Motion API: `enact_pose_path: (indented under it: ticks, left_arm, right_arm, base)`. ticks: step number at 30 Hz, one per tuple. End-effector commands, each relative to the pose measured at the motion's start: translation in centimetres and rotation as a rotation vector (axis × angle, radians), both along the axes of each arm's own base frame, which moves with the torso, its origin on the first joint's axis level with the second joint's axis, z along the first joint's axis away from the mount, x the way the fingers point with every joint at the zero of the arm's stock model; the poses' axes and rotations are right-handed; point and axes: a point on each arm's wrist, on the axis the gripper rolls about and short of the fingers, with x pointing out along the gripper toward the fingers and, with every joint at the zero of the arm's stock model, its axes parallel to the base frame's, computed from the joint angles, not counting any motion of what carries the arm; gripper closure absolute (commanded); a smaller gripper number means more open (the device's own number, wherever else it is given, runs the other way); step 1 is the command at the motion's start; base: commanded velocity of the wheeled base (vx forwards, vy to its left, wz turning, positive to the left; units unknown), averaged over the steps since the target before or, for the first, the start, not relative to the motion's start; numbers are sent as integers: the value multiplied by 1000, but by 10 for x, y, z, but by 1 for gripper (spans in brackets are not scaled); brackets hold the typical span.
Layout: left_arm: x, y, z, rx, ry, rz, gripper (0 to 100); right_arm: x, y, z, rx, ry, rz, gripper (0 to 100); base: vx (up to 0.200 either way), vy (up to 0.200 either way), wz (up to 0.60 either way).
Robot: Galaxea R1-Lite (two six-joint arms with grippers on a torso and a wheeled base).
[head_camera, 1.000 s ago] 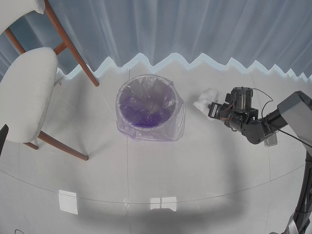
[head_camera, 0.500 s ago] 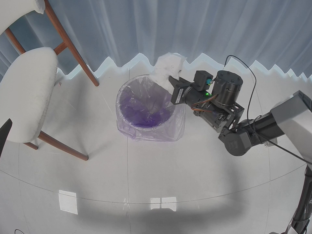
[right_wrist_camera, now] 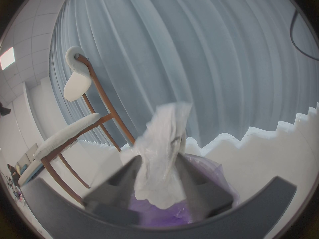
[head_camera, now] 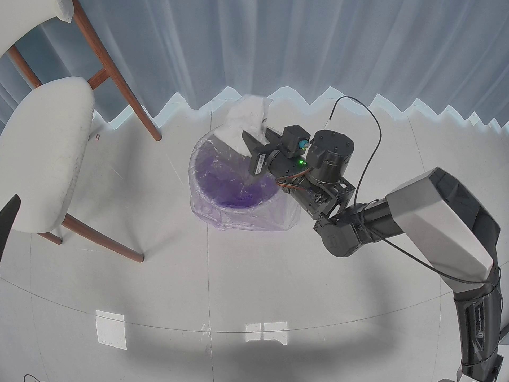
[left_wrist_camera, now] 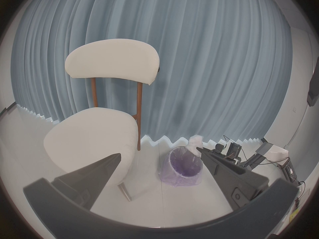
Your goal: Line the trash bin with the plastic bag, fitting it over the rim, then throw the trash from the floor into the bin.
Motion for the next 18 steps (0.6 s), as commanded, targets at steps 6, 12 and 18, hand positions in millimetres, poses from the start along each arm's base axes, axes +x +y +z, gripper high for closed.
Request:
enact_pose_path:
  ticks: [6,12,18]
  left_arm:
    - [-1,0,1,1,-6,9,0]
    - [-3,0,5,0,-25,9,0]
    - [-9,0,0,-1,-32,-7,0]
  right_arm:
    - [2,2,-2,11,-3,2,0]
    - [-31,-45,64,51,-43,-36,0]
    - [-93,-131,85,11,11,-138,0]
  base:
    - [0,0,0]
    - [0,0,0]
    - [0,0,0]
